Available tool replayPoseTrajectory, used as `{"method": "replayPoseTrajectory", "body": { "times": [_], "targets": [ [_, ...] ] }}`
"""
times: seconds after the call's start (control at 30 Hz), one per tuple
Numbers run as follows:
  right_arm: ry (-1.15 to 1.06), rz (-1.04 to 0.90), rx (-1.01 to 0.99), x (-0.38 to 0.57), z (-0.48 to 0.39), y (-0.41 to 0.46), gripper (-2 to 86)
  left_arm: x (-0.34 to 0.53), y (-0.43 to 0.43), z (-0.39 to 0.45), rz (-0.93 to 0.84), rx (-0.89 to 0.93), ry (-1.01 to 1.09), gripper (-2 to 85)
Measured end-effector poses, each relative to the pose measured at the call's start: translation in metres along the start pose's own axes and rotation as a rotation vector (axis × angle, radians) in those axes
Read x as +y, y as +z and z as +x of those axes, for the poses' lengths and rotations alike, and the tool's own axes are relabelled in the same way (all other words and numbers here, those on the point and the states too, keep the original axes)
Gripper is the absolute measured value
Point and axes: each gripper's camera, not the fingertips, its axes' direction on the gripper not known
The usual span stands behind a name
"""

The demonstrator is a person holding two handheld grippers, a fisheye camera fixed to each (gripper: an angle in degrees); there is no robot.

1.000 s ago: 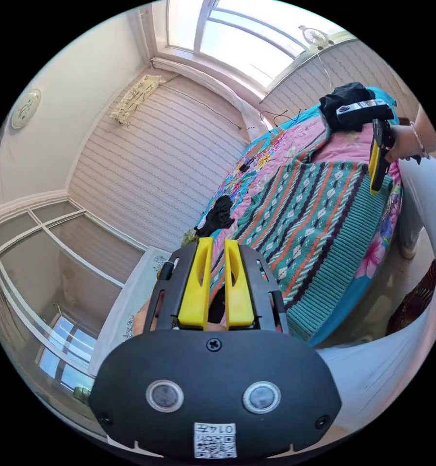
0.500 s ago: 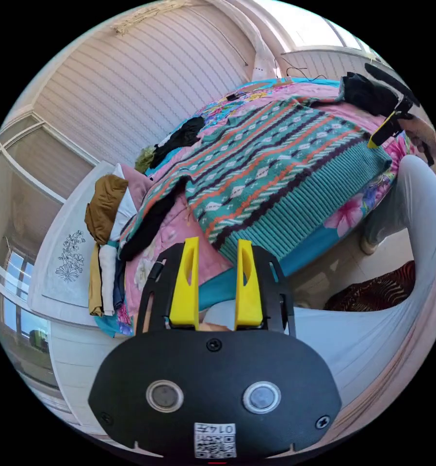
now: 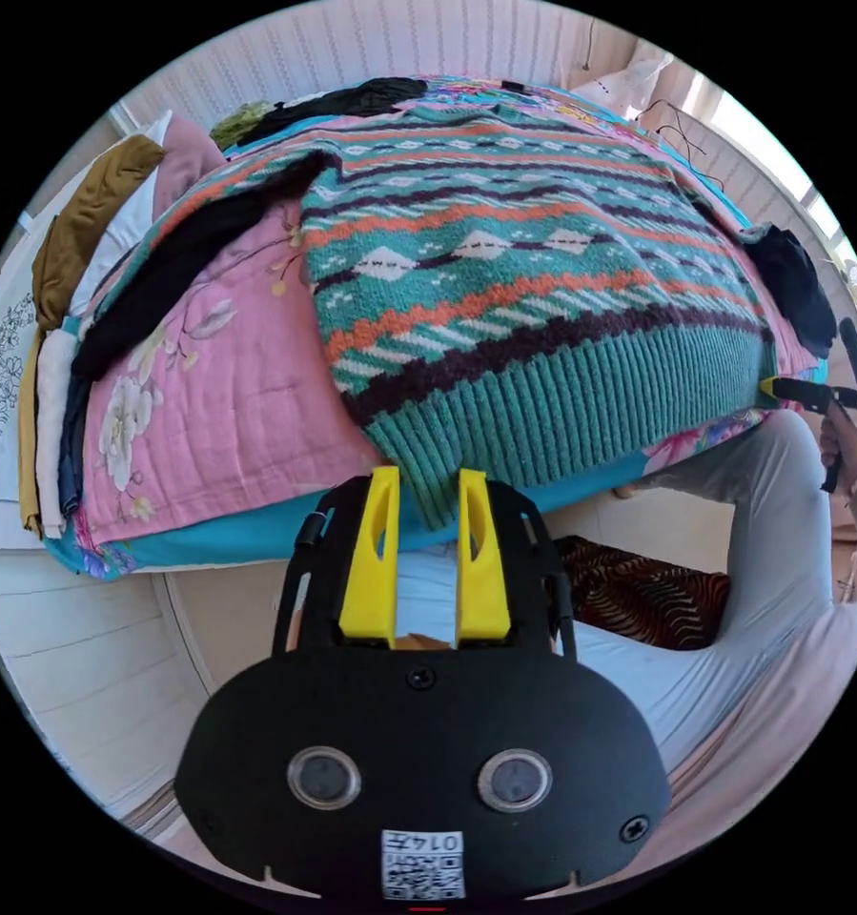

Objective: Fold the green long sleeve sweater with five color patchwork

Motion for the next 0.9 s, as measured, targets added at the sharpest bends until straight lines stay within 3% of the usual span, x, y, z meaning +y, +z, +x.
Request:
{"method": "replayPoseTrajectory", "body": {
  "times": [0.23, 0.43, 0.6, 0.9],
  "targets": [
    [-0.100, 0.012, -0.092, 0.016, 0.040, -0.020, 2.7, 0.032, -0.017, -0.062, 0.125, 0.275, -0.154, 3.4],
    [-0.198, -0.071, 0.020, 0.028, 0.052, -0.001, 2.7, 0.037, 0.007, -0.066, 0.071, 0.211, -0.076, 3.6],
    [-0.136, 0.007, -0.049, 0.036, 0.077, 0.001, 4.4, 0.040, 0.009, -0.077, 0.132, 0.255, -0.120, 5.0],
    [-0.056, 0.172, -0.057, 0.049, 0.126, -0.014, 9.3, 0.024, 0.033, -0.084, 0.205, 0.152, -0.230, 8.3]
  ]
}}
